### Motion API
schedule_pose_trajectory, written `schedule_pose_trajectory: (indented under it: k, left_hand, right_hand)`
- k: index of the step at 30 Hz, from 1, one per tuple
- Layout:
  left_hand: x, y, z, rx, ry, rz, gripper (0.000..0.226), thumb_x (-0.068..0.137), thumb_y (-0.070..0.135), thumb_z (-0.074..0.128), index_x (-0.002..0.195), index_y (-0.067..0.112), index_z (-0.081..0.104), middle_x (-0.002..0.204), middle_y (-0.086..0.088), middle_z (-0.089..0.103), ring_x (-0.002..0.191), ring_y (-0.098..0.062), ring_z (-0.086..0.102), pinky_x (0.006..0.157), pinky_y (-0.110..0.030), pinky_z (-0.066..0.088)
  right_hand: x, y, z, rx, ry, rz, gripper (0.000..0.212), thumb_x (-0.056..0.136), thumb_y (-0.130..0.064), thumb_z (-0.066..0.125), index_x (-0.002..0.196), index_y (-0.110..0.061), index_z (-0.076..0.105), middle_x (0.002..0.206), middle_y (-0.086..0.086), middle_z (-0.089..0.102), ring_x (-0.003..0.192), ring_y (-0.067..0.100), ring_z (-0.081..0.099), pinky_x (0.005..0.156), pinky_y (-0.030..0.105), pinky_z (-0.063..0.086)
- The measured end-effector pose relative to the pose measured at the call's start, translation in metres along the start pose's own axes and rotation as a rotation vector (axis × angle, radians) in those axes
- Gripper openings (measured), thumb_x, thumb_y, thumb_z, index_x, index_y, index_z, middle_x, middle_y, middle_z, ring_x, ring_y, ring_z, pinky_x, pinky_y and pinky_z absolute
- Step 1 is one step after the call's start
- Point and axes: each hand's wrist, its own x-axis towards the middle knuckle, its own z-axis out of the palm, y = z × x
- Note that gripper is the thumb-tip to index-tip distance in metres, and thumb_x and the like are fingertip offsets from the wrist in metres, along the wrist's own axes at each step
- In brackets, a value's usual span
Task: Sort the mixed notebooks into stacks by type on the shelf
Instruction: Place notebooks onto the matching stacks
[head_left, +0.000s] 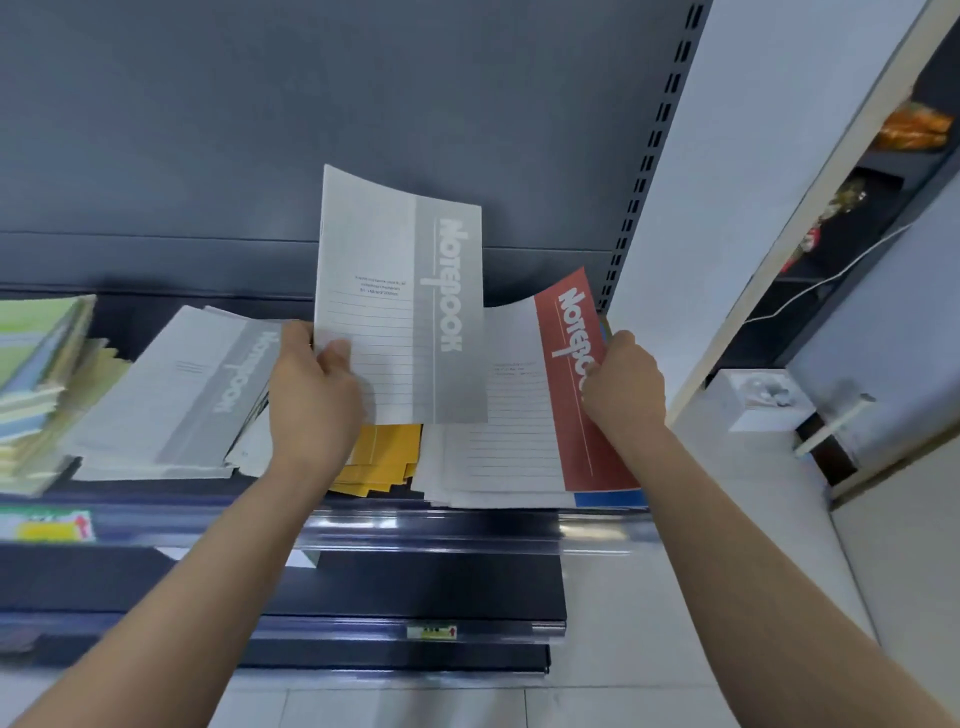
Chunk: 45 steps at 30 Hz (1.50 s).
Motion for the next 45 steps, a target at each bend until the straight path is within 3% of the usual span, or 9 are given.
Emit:
schedule_pose_trajectory:
  k: [5,8,13,18,24,28,32,36,45]
  left_hand:
    - [-0.008,-0.004,-0.001,0.030,0.009,-0.011,0.003,0.099,0.009,0.039,0.100,0.010,0.042,0.075,0.012,0.047,0.061,-0.003,0.045,0.046,-0.009,0.033]
    - [-0.012,-0.005,-0.001,0.047,0.005,-0.012,0.004,0.099,0.009,0.039,0.101,0.009,0.042,0.077,0.010,0.048,0.065,-0.002,0.047,0.056,-0.021,0.037]
    - [-0.012,-0.004,-0.006,0.051,0.019,0.002,0.011,0.099,0.010,0.039,0.107,0.006,0.046,0.094,0.001,0.055,0.079,-0.017,0.050,0.069,-0.027,0.037]
    - [-0.006,-0.006,-0.027,0.033,0.047,0.005,0.005,0.100,0.010,0.038,0.101,0.012,0.042,0.095,0.000,0.053,0.078,-0.016,0.048,0.067,-0.025,0.035]
    - [0.010,-0.028,-0.079,0.025,0.087,0.006,0.004,0.098,0.007,0.039,0.097,0.010,0.042,0.077,0.010,0.048,0.070,-0.013,0.046,0.057,-0.018,0.032]
    - [0.024,-0.046,-0.120,0.055,0.080,0.016,0.004,0.097,0.007,0.040,0.097,0.009,0.044,0.072,0.011,0.048,0.061,-0.003,0.045,0.045,-0.007,0.032]
    - [0.043,-0.060,-0.164,0.066,0.080,0.014,0.006,0.097,0.008,0.041,0.099,0.010,0.045,0.076,0.008,0.051,0.066,-0.011,0.046,0.057,-0.023,0.032]
    - [0.064,-0.073,-0.206,0.059,0.069,0.030,0.005,0.096,0.005,0.040,0.094,0.008,0.043,0.071,0.007,0.049,0.064,-0.015,0.045,0.054,-0.028,0.029]
    - [0.107,-0.102,-0.207,0.227,-0.189,-0.075,0.020,0.096,0.003,0.038,0.113,-0.006,0.044,0.108,-0.023,0.057,0.099,-0.037,0.054,0.064,-0.025,0.031]
  right_hand:
    - [0.003,0.008,0.004,-0.151,0.018,-0.003,0.034,0.093,-0.021,0.054,0.120,-0.001,0.047,0.119,0.018,0.053,0.106,0.032,0.056,0.084,0.036,0.046]
    - [0.005,0.009,0.003,-0.261,0.046,-0.045,0.033,0.090,-0.016,0.055,0.119,-0.001,0.048,0.118,0.019,0.050,0.109,0.032,0.051,0.087,0.036,0.044]
    - [0.001,-0.008,0.001,-0.303,0.084,-0.280,0.025,0.089,-0.010,0.052,0.113,-0.002,0.055,0.115,0.017,0.054,0.105,0.031,0.048,0.087,0.036,0.040]
    - [-0.016,-0.056,-0.014,-0.296,0.091,-0.547,0.024,0.094,-0.015,0.047,0.115,-0.005,0.053,0.117,0.013,0.054,0.108,0.028,0.048,0.091,0.035,0.039]
    - [-0.051,-0.129,-0.014,-0.274,0.116,-0.736,0.030,0.097,-0.021,0.044,0.124,-0.010,0.051,0.123,0.008,0.053,0.114,0.025,0.044,0.094,0.032,0.033]
    - [-0.075,-0.175,-0.002,-0.244,0.152,-0.779,0.029,0.096,-0.021,0.044,0.122,-0.011,0.052,0.121,0.007,0.052,0.112,0.024,0.044,0.092,0.031,0.032]
    - [-0.098,-0.220,0.012,-0.218,0.189,-0.803,0.027,0.096,-0.019,0.045,0.120,-0.010,0.054,0.119,0.007,0.053,0.111,0.026,0.044,0.090,0.032,0.032]
    - [-0.120,-0.260,0.026,-0.200,0.222,-0.806,0.028,0.095,-0.018,0.047,0.120,-0.009,0.054,0.118,0.008,0.054,0.109,0.027,0.045,0.090,0.033,0.032]
    - [-0.144,-0.289,0.047,-0.257,0.264,-0.686,0.025,0.094,-0.019,0.049,0.116,-0.008,0.055,0.114,0.010,0.055,0.106,0.028,0.047,0.089,0.035,0.035]
